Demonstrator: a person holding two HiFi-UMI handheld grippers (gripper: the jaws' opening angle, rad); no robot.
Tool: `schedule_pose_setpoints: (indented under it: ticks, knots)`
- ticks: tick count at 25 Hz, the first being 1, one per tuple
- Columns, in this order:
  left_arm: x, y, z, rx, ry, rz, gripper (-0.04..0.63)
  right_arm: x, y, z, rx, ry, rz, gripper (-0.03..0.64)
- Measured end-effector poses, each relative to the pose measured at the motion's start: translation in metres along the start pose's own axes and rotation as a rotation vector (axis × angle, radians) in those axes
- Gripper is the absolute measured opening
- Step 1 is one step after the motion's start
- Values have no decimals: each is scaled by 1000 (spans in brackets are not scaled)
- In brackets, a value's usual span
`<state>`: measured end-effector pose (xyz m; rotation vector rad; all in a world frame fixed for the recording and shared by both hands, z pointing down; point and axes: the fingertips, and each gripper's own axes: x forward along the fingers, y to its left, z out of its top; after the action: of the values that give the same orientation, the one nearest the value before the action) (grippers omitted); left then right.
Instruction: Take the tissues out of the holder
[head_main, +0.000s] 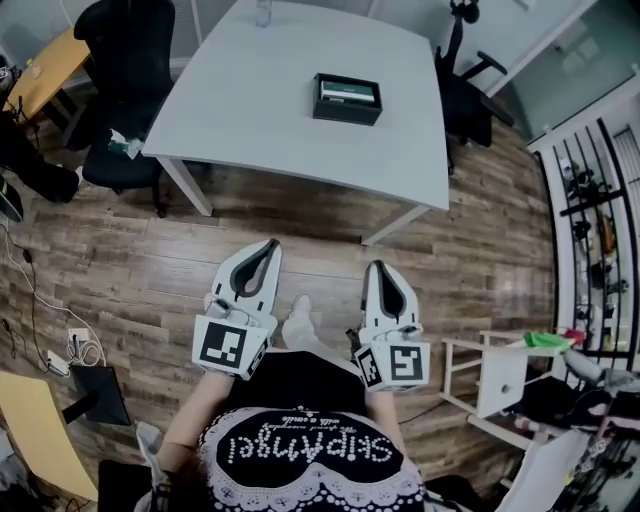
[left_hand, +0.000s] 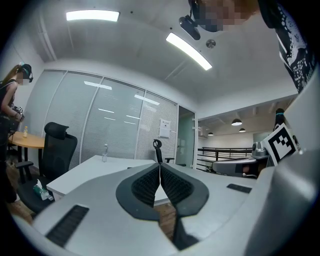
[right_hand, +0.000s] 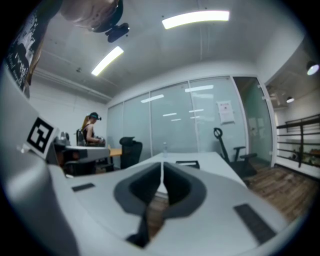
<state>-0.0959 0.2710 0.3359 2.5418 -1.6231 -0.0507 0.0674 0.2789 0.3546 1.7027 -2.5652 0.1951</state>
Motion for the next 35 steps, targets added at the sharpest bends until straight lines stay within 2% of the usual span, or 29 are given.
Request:
schedule_pose_setpoints:
  ticks: [7,19,35]
  knots:
    - [36,2,2,15,-21,52,35,29,-33,6,-3,-1,54,35]
    - [57,6,0,24,-19,106,35,62,-52,4,7,3,130,35]
    - [94,4,5,27,-38,108,35,87,-81,3,13,28,131,35]
